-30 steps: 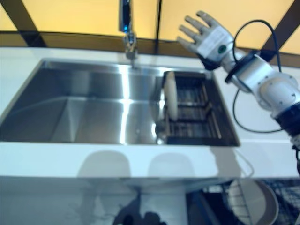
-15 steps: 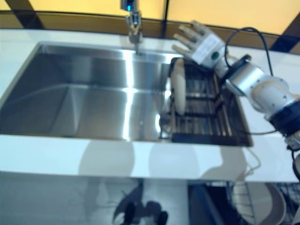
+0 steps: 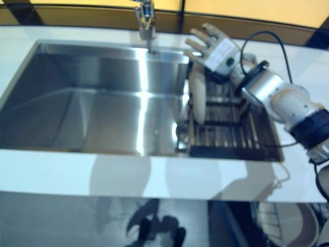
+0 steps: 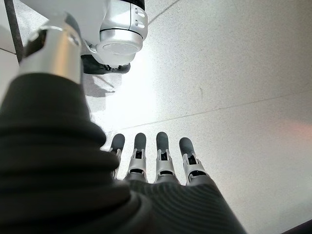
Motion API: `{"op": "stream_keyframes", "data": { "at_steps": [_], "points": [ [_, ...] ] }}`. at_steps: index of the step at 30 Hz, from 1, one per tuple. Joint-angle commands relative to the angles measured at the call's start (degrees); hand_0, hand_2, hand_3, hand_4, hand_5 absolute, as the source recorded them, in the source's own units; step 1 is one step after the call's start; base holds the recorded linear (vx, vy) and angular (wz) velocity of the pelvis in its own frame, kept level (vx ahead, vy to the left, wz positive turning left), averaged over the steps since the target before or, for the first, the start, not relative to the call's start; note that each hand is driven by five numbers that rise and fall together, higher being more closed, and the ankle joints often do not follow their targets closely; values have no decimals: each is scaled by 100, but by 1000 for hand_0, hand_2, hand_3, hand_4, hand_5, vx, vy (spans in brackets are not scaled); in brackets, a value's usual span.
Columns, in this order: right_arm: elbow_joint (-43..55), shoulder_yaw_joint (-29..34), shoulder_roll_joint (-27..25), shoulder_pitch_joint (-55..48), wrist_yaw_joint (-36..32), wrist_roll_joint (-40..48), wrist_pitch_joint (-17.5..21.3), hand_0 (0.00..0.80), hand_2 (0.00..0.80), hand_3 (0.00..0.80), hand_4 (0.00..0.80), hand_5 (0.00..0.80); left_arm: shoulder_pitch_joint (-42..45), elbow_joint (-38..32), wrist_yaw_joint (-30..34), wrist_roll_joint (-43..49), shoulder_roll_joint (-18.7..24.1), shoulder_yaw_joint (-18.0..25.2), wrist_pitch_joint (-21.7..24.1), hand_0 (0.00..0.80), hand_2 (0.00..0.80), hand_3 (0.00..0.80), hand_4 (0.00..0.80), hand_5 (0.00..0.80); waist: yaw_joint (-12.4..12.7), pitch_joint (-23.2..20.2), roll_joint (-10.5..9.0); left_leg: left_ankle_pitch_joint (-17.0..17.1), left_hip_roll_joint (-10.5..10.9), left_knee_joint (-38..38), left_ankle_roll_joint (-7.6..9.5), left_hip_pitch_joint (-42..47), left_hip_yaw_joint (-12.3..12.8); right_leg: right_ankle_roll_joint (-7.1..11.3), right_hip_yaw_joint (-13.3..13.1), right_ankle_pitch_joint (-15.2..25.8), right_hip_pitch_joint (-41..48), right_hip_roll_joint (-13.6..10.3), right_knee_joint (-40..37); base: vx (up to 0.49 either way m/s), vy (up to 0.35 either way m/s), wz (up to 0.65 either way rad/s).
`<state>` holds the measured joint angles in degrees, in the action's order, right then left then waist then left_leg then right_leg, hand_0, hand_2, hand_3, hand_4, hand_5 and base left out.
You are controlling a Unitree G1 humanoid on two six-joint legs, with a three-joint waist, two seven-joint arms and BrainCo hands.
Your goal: Take plates into dishwasher
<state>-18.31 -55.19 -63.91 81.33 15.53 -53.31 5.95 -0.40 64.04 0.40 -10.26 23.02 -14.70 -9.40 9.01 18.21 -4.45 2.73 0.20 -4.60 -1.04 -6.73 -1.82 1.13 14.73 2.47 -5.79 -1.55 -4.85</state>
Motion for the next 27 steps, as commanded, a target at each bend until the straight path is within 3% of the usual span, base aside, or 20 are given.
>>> {"op": "stream_keyframes", "data": {
  "at_steps": [1, 27],
  "points": [
    [-13, -339, -35, 749, 88, 92, -245, 0, 0, 0, 0, 0, 87, 59, -37, -101, 129, -164, -44, 0, 0, 0, 0, 0, 124, 8, -235, 38, 50, -40, -153, -182, 94, 692, 32, 328, -44, -293, -15, 0, 0, 0],
    [96, -327, 143, 419, -252, -4, -29, 0, 0, 0, 0, 0, 17, 108, -25, -123, 103, -173, 42, 0, 0, 0, 0, 0, 161, 105, -243, 49, 38, -40, -166, -228, 72, 680, 65, 328, -76, -296, -15, 0, 0, 0]
  ]
}}
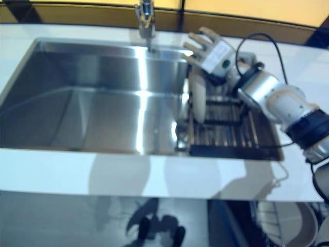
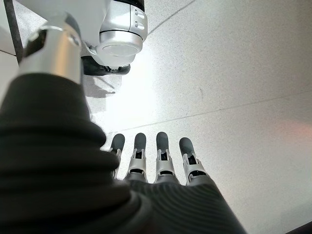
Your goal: Take plates into dishwasher
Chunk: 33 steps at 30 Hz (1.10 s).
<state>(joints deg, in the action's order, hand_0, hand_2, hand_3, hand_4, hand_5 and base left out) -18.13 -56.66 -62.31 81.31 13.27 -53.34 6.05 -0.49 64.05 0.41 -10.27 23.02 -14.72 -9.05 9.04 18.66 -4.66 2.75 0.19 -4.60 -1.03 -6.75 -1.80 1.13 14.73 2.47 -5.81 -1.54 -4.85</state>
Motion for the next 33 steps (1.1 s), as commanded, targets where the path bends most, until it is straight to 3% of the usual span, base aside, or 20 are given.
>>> {"op": "stream_keyframes", "data": {
  "at_steps": [1, 12, 14, 15, 16, 33],
  "points": [
    [63, -184, -7, 399, -35, -11, -33, 0, 0, 0, 0, 0, 19, 111, -26, -122, 102, -169, 5, 0, 0, 0, 0, 0, 162, 68, -224, 49, 40, -40, -168, -233, 69, 680, 68, 328, -78, -297, -15, 0, 0, 0],
    [-2, -226, 104, 249, -80, 17, 17, 0, 0, 0, 0, 0, -19, 150, -19, -123, 103, -175, 44, 0, 0, 0, 0, 0, 196, 108, -227, 56, 47, -40, -168, -265, 55, 680, 111, 332, -100, -309, -15, 0, 0, 0],
    [2, -247, 143, 254, -145, -12, 6, 63, 63, 63, 63, 63, -27, 159, -31, -141, 98, -188, 53, 0, 0, 0, 0, 0, 203, 116, -228, 59, 47, -40, -170, -274, 54, 678, 115, 330, -105, -311, -15, 0, 0, 0],
    [0, -257, 150, 261, -165, -29, -2, 279, 279, 279, 279, 279, -26, 166, -31, -143, 97, -187, 66, 0, 0, 0, 0, 0, 204, 122, -227, 58, 45, -40, -171, -273, 55, 677, 117, 329, -105, -312, -15, 0, 0, 0],
    [6, -258, 157, 245, -236, -108, -9, 800, 800, 800, 800, 800, -22, 162, -16, -125, 90, -172, 72, 0, 0, 0, 0, 0, 208, 127, -221, 56, 39, -40, -173, -276, 65, 677, 122, 327, -105, -316, -15, 0, 0, 0],
    [-108, -256, 33, 183, -363, -194, 32, 800, 800, 800, 800, 800, 12, 160, -29, -112, 121, -127, 76, 0, 0, 0, 0, 0, 153, 56, -272, 39, 26, -40, -167, -219, 105, 685, 81, 340, -83, -302, -15, 0, 0, 0]
  ]
}}
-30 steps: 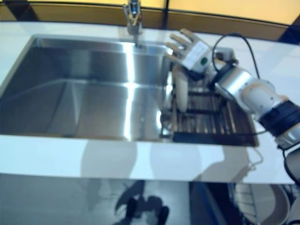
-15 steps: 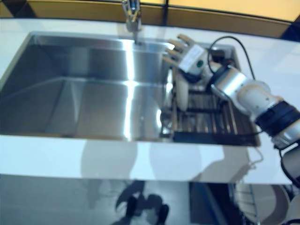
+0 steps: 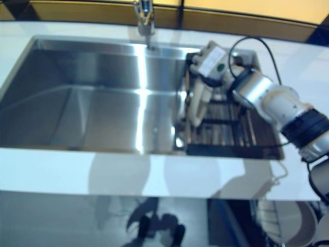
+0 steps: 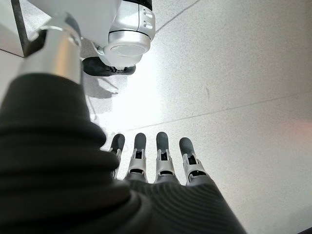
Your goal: Take plates into dishwasher
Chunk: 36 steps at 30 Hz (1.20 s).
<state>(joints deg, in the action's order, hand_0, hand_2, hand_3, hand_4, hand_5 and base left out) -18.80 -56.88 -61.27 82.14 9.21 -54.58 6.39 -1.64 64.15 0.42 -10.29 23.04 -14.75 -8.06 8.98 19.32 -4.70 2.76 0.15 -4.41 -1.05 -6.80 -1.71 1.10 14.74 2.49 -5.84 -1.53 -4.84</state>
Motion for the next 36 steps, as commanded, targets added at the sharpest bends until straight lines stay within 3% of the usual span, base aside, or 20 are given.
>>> {"op": "stream_keyframes", "data": {
  "at_steps": [1, 14, 27, 36],
  "points": [
    [-32, -216, -74, 97, 27, -76, 8, 800, 800, 800, 800, 800, 131, 152, -33, -109, 111, -122, -23, 0, 0, 0, 0, 0, 155, -14, -265, 38, 29, -59, -165, -209, 101, 687, 78, 339, -77, -302, -16, 0, 0, 0],
    [-199, -132, -357, 121, 216, 34, -167, 800, 800, 800, 800, 800, 269, 178, -49, -34, 83, -23, 61, 0, 0, 0, 0, 0, 59, -219, -321, -22, 2, -59, -159, -45, 184, 705, -9, 323, 46, -284, -16, 0, 0, 0],
    [-382, 160, -876, 139, 485, -81, -231, 800, 800, 800, 800, 800, 528, 259, -209, 120, -84, 182, -13, 0, 0, 0, 0, 0, -197, -867, -464, -185, -31, -59, -148, 425, 378, 752, -271, 245, 393, -211, -16, 28, 20, -10],
    [-502, 283, -1186, 275, 363, -43, -600, 800, 800, 800, 800, 800, 700, 324, -238, 285, -239, 264, -75, 0, 0, 0, 0, 0, -381, -1340, -395, -303, -41, -59, -142, 734, 560, 762, -510, 175, 594, -166, -16, 50, 54, -19]
  ]
}}
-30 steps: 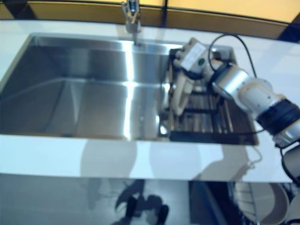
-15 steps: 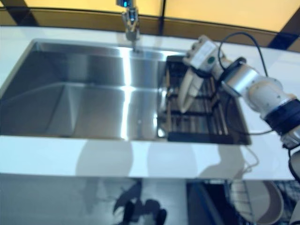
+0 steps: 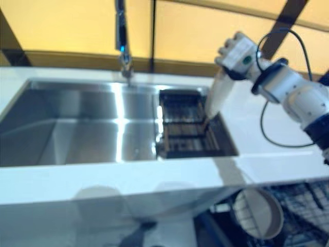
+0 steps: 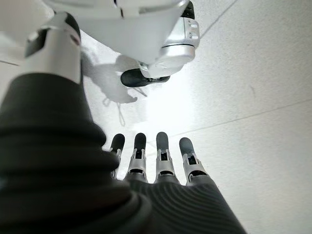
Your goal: Take plates into dishwasher
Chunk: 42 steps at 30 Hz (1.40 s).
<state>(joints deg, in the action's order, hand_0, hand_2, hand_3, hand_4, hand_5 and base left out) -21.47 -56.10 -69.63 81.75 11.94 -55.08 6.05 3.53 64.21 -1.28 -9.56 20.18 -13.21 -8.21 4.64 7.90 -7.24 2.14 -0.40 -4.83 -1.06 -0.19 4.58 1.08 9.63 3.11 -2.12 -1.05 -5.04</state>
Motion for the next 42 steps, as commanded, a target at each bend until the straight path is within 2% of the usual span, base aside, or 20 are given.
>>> {"op": "stream_keyframes", "data": {
  "at_steps": [1, 6, 10, 18, 20, 28, 34, 42],
  "points": [
    [-295, 255, -460, 332, 16, 144, -764, 800, 800, 800, 800, 800, 222, 324, -68, 261, 18, 118, -72, 0, 0, 0, 0, 0, -2, -300, -122, -267, 18, -17, -134, 137, -29, 771, -53, 101, 263, -208, 4, 60, 48, -7],
    [-627, 249, -837, 420, -223, 757, -1354, 800, 800, 800, 800, 800, 241, 359, 15, 393, 39, 145, -160, 0, 0, 0, 0, 0, -162, -534, -61, -343, 22, -17, -112, 300, 83, 787, -238, 86, 335, -183, 4, 58, 37, -17],
    [-863, 255, -1020, 424, -239, 1115, -1569, 800, 800, 800, 800, 800, 210, 348, 56, 415, 104, 198, -159, 0, 0, 0, 0, 0, -237, -621, -33, -385, 5, -17, -112, 382, 166, 808, -329, 86, 360, -183, 4, 29, -15, -21],
    [-1561, 933, -1557, -429, -294, 2352, -1944, 800, 800, 800, 800, 800, 251, 373, 187, 623, 204, 352, -136, 0, 0, 0, 0, 0, -542, -745, 74, -444, -46, -17, -116, 526, 406, 816, -642, 119, 324, -100, 4, 12, -20, -19],
    [-1724, 1140, -1597, -643, -342, 2647, -2145, 800, 800, 800, 800, 800, 250, 367, 189, 657, 200, 338, -142, 0, 0, 0, 0, 0, -595, -762, 88, -457, -53, -17, -118, 554, 442, 817, -696, 128, 326, -84, 4, 23, -15, -30],
    [-2317, 2506, -1584, -2158, -502, 3666, -2332, 800, 800, 800, 800, 800, 91, 349, 242, 718, 198, 291, -243, 0, 0, 0, 0, 0, -856, -810, 164, -475, -112, -17, -146, 617, 637, 830, -878, 190, 284, -53, 4, 20, -5, -17],
    [-2746, 3538, -1390, -3177, -994, 4412, -2465, 800, 800, 800, 800, 800, 30, 362, 320, 791, 241, 253, -292, 0, 0, 0, 0, 0, -966, -816, 178, -487, -142, -17, -148, 665, 724, 807, -931, 210, 293, -45, 4, 16, -12, -13],
    [-2937, 4222, -994, -3759, -1251, 5251, -2659, 800, 800, 800, 800, 800, 50, 364, 430, 857, 309, 189, -277, 0, 0, 0, 0, 0, -966, -784, 224, -464, -169, -17, -156, 675, 743, 782, -911, 213, 305, -46, 4, 17, -19, -4]
  ]
}}
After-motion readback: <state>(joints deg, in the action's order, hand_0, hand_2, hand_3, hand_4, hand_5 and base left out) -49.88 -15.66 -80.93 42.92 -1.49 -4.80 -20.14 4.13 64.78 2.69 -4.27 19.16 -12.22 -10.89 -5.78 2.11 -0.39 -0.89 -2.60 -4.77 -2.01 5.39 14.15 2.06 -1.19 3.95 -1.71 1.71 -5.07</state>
